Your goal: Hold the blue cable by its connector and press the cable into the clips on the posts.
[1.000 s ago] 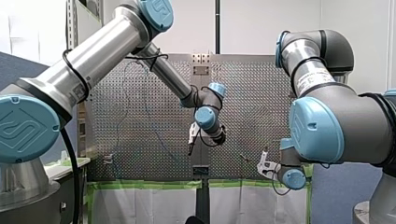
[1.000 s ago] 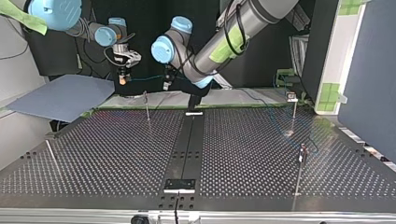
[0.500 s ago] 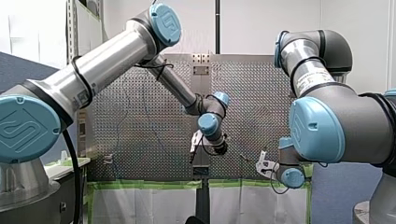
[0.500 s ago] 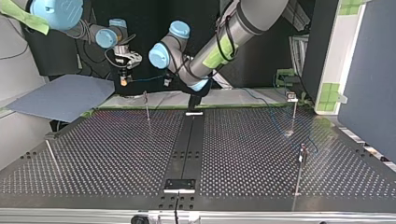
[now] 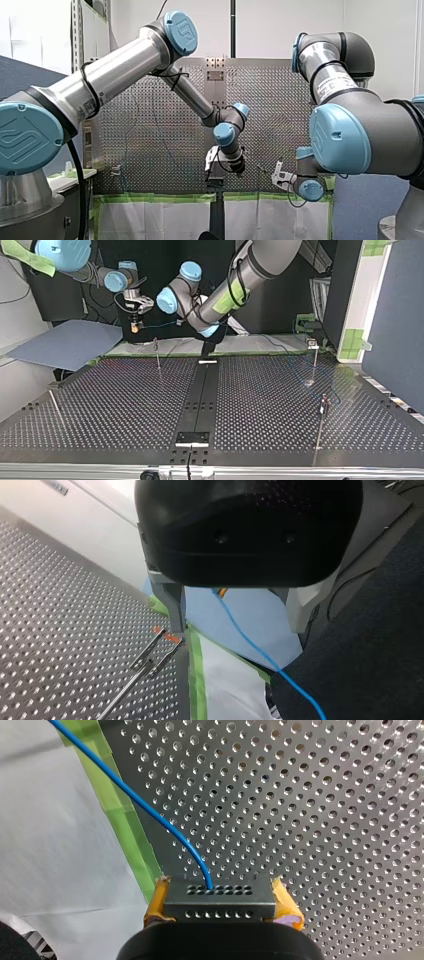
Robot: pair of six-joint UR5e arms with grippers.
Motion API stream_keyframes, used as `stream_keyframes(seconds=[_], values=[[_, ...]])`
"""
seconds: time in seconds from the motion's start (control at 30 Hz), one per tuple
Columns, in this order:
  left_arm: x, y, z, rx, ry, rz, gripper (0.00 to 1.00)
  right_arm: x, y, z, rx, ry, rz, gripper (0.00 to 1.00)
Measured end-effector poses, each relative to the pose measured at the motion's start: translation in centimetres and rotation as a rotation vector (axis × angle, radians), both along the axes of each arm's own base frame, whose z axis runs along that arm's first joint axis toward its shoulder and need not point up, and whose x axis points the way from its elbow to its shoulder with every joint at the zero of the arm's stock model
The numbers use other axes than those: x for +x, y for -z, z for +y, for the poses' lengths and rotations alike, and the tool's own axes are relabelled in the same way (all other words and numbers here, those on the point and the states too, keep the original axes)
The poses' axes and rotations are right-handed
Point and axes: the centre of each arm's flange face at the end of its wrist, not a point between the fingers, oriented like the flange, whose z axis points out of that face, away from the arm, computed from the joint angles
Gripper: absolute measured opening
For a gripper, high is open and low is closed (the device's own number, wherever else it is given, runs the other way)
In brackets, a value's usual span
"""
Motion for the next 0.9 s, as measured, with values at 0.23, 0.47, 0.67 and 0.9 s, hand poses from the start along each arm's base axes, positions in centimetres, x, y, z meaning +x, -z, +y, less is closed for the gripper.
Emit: stream_keyframes(seconds=[0.23,0.47,0.67,0.9], values=[[1.4,-0.6,0.5,0.001,-0.057,0.025,1.0,0.3,0.0,0.1,-0.002,-0.006,0.001,0.0],[2.9,-2.3,0.2,0.001,-0.082,0.028,1.0,0.8,0.0,0.3,0.001,-0.014,0.003,0.0],[3.3,-3.0,-0.2,0.017,-0.084,0.043,1.0,0.9,0.0,0.3,0.002,-0.016,0.001,0.0],[2.4,-0.7,-0.7,0.07,-0.059,0.099,1.0,1.0,-0.2,-0.1,0.001,-0.014,-0.006,0.0]])
